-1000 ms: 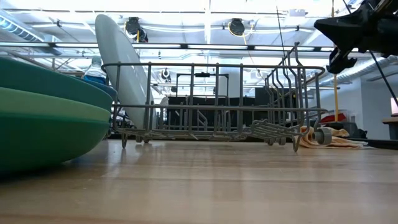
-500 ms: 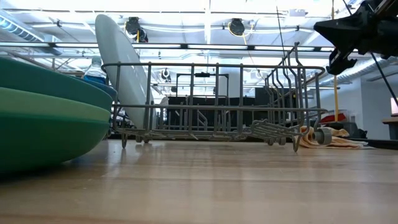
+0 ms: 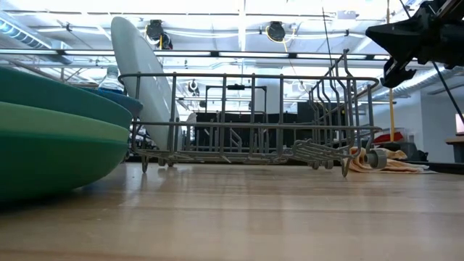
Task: Sort dishes
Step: Put the blue plate into the dish rack
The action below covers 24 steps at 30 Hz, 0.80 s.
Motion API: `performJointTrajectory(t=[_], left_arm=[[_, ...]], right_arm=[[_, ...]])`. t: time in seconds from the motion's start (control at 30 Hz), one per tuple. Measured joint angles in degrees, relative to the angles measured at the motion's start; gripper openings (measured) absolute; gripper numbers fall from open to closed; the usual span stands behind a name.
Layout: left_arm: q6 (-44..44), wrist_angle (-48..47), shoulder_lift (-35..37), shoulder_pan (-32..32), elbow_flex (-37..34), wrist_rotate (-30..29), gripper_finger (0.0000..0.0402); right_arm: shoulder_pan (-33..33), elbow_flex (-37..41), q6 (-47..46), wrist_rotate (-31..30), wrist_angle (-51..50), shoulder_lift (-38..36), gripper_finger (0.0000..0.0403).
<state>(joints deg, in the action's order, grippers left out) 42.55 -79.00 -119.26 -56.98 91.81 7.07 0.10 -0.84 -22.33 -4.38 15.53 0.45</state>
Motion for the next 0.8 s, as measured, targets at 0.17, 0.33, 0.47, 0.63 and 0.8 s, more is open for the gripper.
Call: performJointTrajectory(t=[0.17, 0.33, 0.47, 0.63, 0.8], left_arm=[[-1.13, -0.79, 0.02, 0.04, 0.02, 3.08, 0.0121], [-1.12, -2.83, 0.02, 0.01, 0.69, 5.16, 0.0072], [-1.1, -3.14, 0.02, 0.01, 2.48, 5.77, 0.0038], [-0.66, -4.6, 0.04, 0.38, 5.73, 6.91, 0.0005], [0.56, -5.8, 0.09, 0.76, 8.64, 4.25, 0.0003]], right_arm=[[0.0, 0.0, 0.07, 0.0, 0.02, 0.0, 0.0009], [0.0, 0.0, 0.07, -0.01, 0.02, 0.0, 0.0009], [0.0, 0.0, 0.07, -0.02, 0.02, 0.0, 0.0009], [0.0, 0.0, 0.14, -0.02, 0.03, 0.0, 0.0009], [0.0, 0.0, 0.5, -0.04, 0.02, 0.0, 0.0009]])
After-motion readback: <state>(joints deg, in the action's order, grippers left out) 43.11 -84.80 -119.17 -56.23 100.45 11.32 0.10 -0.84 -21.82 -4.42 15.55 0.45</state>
